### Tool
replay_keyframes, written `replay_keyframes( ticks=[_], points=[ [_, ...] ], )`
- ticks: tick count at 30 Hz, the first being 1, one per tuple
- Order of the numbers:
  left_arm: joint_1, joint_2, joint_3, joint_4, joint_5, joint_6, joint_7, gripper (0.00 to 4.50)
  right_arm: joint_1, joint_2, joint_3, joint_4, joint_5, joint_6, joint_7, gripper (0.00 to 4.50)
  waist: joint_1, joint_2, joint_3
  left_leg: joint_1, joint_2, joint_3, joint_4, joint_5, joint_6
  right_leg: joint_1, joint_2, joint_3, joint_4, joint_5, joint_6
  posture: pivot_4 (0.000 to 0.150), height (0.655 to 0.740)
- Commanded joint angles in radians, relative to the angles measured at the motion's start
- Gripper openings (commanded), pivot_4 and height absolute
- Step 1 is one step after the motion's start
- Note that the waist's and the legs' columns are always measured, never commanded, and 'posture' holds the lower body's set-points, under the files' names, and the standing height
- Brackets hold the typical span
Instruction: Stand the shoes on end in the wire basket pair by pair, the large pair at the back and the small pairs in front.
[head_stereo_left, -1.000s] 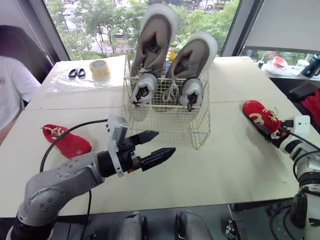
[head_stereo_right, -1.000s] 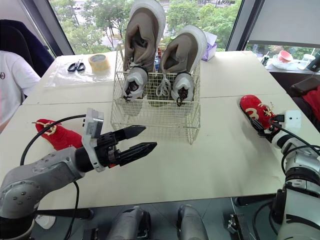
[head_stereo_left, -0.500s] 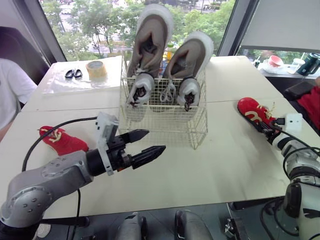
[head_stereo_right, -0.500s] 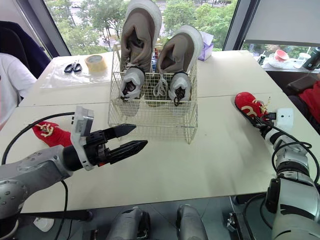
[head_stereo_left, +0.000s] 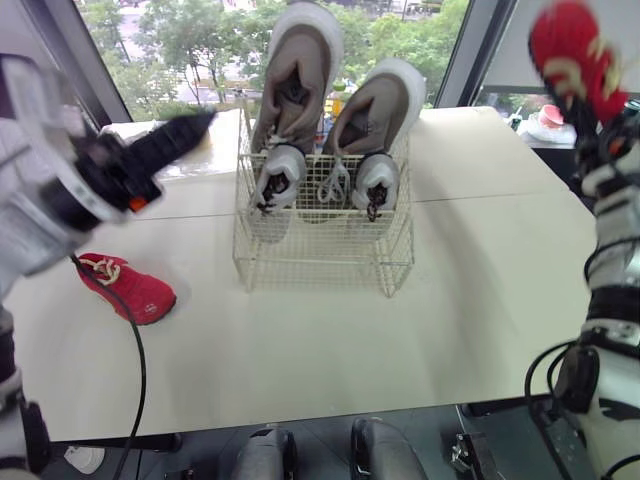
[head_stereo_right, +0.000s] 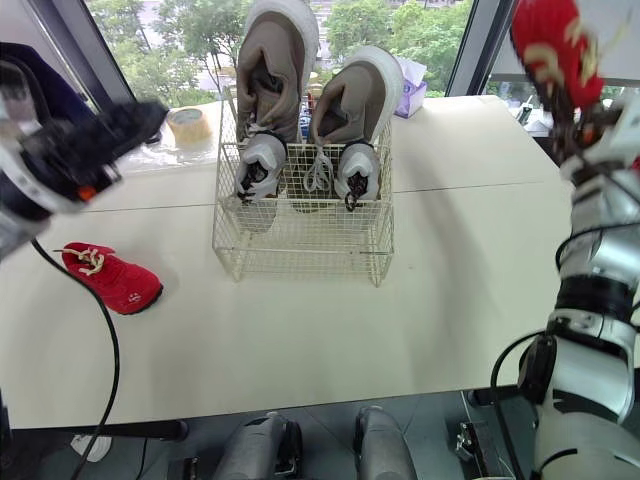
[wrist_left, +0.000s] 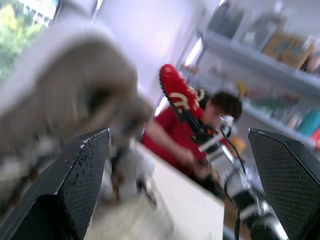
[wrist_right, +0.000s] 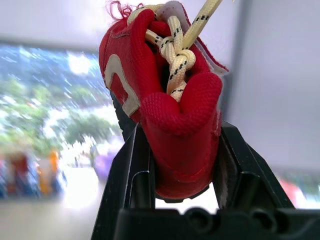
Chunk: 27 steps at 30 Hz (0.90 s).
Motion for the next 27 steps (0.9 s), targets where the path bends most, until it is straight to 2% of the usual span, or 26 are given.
replay_keyframes(
  ticks=[1, 5, 10, 17, 27],
  points=[
    [-0.128, -0.014, -0.031, 0.111, 0.05, 0.06, -0.093, 4.5, -0.088, -0.051, 0.08, -0.17, 0.029, 0.068, 0.126, 1.1, 0.0, -0.001, 0.0, 0.0, 0.0, 0.0, 0.0, 0.0, 0.0, 0.0, 0.0, 0.0, 0.0, 0.0, 0.0, 0.15, 0.74],
    [-0.325, -0.05, -0.11, 0.267, 0.191, 0.126, -0.253, 4.5, -0.215, -0.064, 0.235, -0.286, 0.006, 0.098, 0.298, 1.1, 0.0, -0.002, 0.001, 0.0, -0.001, 0.001, 0.0, 0.0, 0.0, 0.0, 0.001, 0.0, -0.001, 0.0, 0.0, 0.15, 0.74],
    [-0.45, -0.078, -0.123, 0.358, 0.324, 0.161, -0.391, 4.5, -0.258, -0.036, 0.303, -0.334, -0.015, 0.086, 0.37, 1.1, 0.0, -0.003, 0.001, 0.0, -0.001, 0.002, -0.001, 0.002, -0.003, 0.0, 0.001, 0.0, -0.001, 0.0, 0.0, 0.15, 0.74],
    [-0.502, -0.132, -0.114, 0.383, 0.449, 0.184, -0.458, 4.5, -0.255, 0.016, 0.317, -0.387, -0.019, 0.087, 0.392, 1.1, 0.0, -0.003, 0.001, -0.001, 0.0, 0.002, -0.001, 0.002, -0.004, -0.001, -0.001, 0.0, -0.001, 0.0, 0.0, 0.15, 0.74],
    [-0.563, -0.201, -0.109, 0.41, 0.552, 0.22, -0.521, 4.5, -0.231, 0.037, 0.348, -0.443, -0.04, 0.073, 0.426, 1.1, -0.001, -0.004, 0.002, -0.001, 0.0, 0.002, -0.001, 0.003, -0.004, -0.002, -0.001, 0.0, 0.0, 0.0, 0.0, 0.15, 0.74]
  ],
)
